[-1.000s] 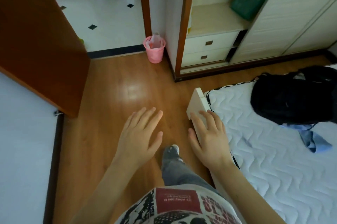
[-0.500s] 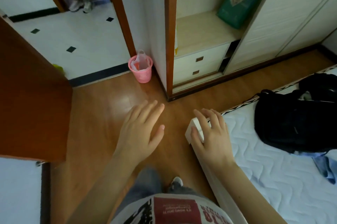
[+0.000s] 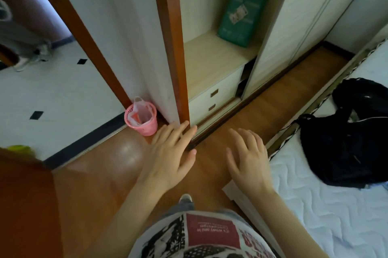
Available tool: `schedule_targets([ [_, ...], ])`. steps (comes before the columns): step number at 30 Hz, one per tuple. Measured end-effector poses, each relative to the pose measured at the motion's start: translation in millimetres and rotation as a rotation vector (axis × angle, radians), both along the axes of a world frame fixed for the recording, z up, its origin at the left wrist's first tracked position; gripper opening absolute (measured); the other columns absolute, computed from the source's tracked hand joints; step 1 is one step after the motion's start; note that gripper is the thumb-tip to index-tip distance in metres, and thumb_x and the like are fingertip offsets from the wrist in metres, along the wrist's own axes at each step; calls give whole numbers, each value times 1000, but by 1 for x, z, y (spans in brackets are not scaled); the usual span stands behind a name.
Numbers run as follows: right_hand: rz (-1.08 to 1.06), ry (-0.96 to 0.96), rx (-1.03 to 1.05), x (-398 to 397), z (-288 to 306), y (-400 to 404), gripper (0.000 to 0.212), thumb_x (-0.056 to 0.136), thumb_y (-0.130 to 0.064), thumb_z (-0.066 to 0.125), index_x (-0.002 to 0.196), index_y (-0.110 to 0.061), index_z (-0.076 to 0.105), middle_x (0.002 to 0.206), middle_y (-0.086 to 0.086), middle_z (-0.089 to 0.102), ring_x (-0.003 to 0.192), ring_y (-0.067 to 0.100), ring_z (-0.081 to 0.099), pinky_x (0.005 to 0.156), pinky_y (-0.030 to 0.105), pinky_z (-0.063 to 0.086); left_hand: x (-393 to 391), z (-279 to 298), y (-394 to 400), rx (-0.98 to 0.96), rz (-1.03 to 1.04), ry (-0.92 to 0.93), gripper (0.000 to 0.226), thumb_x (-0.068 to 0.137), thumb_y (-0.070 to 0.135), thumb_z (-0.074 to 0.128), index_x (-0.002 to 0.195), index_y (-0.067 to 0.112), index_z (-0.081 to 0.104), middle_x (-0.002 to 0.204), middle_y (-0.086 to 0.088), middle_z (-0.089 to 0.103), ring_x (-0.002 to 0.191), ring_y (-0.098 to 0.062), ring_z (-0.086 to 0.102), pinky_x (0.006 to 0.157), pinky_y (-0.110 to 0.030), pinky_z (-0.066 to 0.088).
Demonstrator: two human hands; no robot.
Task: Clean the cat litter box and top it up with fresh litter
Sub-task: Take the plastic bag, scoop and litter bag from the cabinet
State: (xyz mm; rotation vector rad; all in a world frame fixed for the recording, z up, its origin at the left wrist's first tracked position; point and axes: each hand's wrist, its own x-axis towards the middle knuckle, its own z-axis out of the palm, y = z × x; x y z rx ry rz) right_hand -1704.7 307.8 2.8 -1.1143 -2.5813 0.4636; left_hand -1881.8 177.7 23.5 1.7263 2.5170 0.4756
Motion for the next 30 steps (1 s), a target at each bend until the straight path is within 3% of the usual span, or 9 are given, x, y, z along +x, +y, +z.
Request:
schedule_targets([
  [4, -118, 28, 7, -36, 9, 21, 50, 95, -44, 31, 136, -21, 50, 135, 4, 53, 131, 28, 42, 105, 52, 40, -53, 8, 44, 17, -135, 23, 53, 97, 47, 36, 143, 24, 47, 145, -2, 51, 138, -26, 42, 112, -49, 33],
  [9, -215, 50, 6, -54, 8, 51, 46, 94, -38, 38, 133, -17, 52, 130, 8, 55, 128, 31, 44, 103, 51, 41, -80, 6, 98, 6, -271, 4, 53, 97, 44, 36, 146, 24, 43, 149, -1, 46, 141, -23, 36, 115, -40, 21],
  [16, -232, 32, -14, -84, 2, 139, 48, 95, -39, 38, 135, -18, 51, 134, 5, 52, 131, 28, 40, 107, 44, 36, -103, -9, 184, -72, -326, -6, 55, 98, 45, 34, 148, 24, 41, 151, 0, 44, 143, -22, 32, 117, -44, 29],
  [23, -75, -7, -29, -134, 1, 291, 52, 94, -42, 34, 138, -17, 48, 136, 8, 51, 132, 29, 38, 107, 48, 37, -131, -18, 303, -97, -201, 44, 57, 97, 46, 34, 148, 24, 40, 151, 1, 43, 143, -20, 31, 119, -38, 19],
  [27, 66, -26, 6, -158, 17, 376, 53, 96, -45, 32, 141, -20, 45, 139, 6, 49, 134, 27, 38, 108, 47, 36, -144, -6, 374, -43, -68, -26, 55, 96, 45, 36, 147, 25, 40, 150, 2, 45, 141, -21, 33, 115, -45, 31],
  [30, 176, -49, 35, -180, 25, 428, 53, 96, -45, 32, 142, -21, 44, 141, 6, 48, 136, 27, 36, 109, 48, 36, -155, 2, 418, -25, 19, -12, 56, 96, 45, 35, 148, 25, 40, 151, 2, 44, 142, -21, 32, 116, -46, 31],
])
